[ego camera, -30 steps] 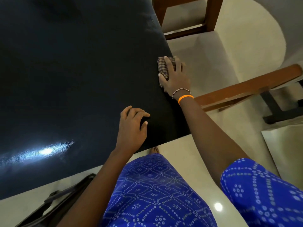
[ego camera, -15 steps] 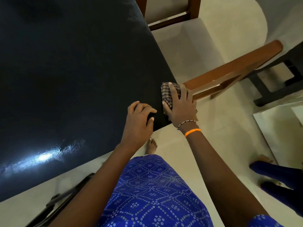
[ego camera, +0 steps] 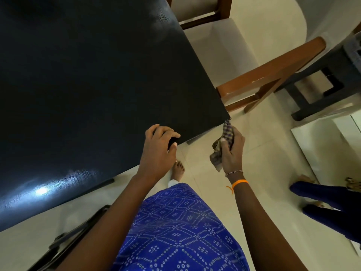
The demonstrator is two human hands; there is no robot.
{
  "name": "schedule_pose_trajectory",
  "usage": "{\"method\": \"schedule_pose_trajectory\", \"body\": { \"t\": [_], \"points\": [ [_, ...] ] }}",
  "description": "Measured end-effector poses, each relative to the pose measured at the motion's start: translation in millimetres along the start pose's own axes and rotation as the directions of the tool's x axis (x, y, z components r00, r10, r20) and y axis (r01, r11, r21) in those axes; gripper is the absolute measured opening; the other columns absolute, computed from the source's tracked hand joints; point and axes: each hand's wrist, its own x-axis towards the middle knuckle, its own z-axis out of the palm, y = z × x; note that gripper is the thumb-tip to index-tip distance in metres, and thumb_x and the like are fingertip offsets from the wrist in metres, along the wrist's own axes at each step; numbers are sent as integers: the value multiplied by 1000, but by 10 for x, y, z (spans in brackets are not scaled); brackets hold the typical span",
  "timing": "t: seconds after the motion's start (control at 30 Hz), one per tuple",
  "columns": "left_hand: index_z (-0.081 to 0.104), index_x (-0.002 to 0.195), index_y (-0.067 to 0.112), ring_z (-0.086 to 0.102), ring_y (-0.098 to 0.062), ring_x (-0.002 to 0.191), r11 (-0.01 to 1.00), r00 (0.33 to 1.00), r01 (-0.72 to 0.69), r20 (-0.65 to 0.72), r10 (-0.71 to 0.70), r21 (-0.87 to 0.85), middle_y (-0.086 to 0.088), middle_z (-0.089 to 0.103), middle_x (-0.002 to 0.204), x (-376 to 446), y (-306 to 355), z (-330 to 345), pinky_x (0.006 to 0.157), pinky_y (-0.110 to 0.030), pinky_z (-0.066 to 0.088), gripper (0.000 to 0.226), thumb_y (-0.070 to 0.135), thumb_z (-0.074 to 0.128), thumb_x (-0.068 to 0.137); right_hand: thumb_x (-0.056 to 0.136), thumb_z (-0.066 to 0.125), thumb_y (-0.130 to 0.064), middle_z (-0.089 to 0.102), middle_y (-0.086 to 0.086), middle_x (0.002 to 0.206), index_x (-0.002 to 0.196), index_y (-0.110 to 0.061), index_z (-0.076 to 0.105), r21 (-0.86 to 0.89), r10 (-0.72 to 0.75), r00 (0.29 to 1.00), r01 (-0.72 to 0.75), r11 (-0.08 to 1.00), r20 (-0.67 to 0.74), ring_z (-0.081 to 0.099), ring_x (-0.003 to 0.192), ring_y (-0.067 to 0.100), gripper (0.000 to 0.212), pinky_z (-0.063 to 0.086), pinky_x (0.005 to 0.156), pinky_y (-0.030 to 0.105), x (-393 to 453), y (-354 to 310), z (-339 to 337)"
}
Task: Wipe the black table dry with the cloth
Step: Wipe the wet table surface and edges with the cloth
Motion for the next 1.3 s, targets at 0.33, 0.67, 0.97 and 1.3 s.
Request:
{"method": "schedule_pose_trajectory", "body": {
  "t": [0.33, 0.67, 0.97, 1.3],
  "points": [
    [59, 115, 19, 26, -23, 131, 999, 993, 37, -111, -37, 0, -3, 53, 125, -696, -665, -372, 100, -25, 21, 30, 13, 58, 86, 92, 52, -16, 35, 22, 134, 135, -3, 39, -11, 67, 958, -73, 997, -278, 43, 118, 32, 47, 35, 87, 23, 20, -572, 518],
    [63, 110, 15, 29, -27, 126, 983, 950, 181, -255, -181, -21, -6, 51, 125, -1528, -1459, -717, 100, -29, 26, 31, 5, 60, 81, 92, 51, -13, 23, 25, 144, 138, 1, 31, -142, -42, 998, 48, 989, 39, 44, 120, 40, 51, 41, 96, 37, -1655, -861, 1739],
    [64, 108, 12, 32, -31, 124, 949, 892, 311, -328, -310, -53, -9, 53, 124, -2110, -1963, -988, 98, -35, 28, 29, 2, 59, 81, 90, 53, -6, 36, 14, 127, 126, -5, 44, 7, -254, 834, 288, 958, 489, 48, 105, 8, 38, 45, 92, 18, -2661, -1090, 2220],
    [56, 118, 14, 39, -30, 120, 881, 729, 387, -495, -474, -274, -9, 49, 127, -2475, -2298, -1021, 93, -20, 23, 42, -4, 52, 80, 90, 52, 0, 34, 32, 134, 131, 8, 39, 2, -100, 995, 100, 995, 29, 35, 120, 24, 43, 20, 88, -3, -2448, -1245, 2208]
  ]
}}
